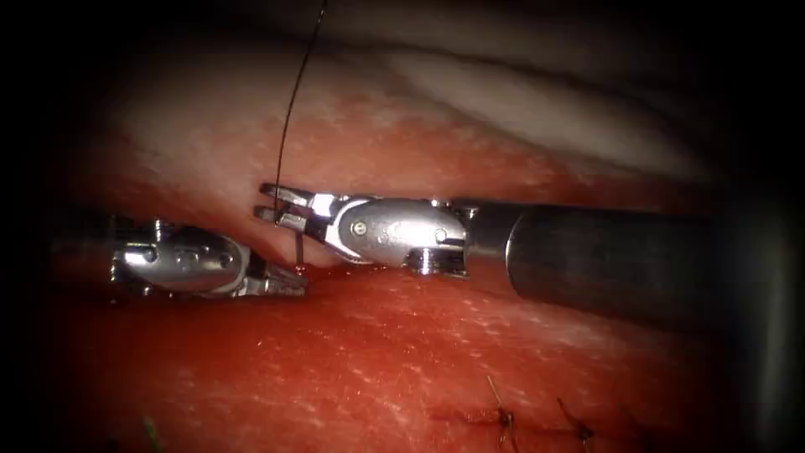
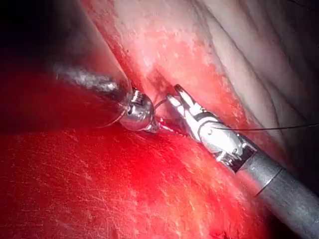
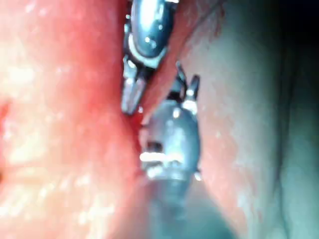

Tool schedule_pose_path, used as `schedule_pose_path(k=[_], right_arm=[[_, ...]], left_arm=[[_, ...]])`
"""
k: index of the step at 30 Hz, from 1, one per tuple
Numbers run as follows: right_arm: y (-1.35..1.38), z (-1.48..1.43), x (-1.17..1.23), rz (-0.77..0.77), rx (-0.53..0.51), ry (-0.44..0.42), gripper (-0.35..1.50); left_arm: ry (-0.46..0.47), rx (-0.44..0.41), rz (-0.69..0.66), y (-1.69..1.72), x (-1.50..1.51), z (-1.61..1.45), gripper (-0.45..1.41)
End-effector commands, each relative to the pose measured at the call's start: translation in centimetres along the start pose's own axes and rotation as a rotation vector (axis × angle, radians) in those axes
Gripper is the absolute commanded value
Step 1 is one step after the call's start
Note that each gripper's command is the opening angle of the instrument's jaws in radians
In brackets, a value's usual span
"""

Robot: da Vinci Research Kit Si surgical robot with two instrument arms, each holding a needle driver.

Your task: Wound Closure

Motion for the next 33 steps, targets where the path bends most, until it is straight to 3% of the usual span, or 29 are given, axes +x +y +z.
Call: schedule_pose_path(k=[1,15,21,29,33], right_arm=[[0.01,0.09,0.01,0.013,0.008,-0.010,-0.35],[0.03,0.08,0.02,0.137,0.030,-0.082,-0.35],[-0.11,0.12,-0.11,0.261,0.099,-0.152,-0.35],[-0.10,0.12,-0.07,0.330,0.112,-0.155,-0.35],[-0.22,0.11,-0.11,0.404,0.163,-0.217,-0.35]], left_arm=[[0.000,-0.002,-0.001,0.04,-0.03,0.08,-0.28],[0.000,-0.002,0.000,0.04,-0.04,0.08,-0.30],[0.000,0.000,0.000,0.05,-0.05,0.07,-0.30],[0.000,0.000,0.000,0.05,-0.05,0.07,-0.30],[0.000,0.000,0.001,0.05,-0.06,0.07,-0.30]])
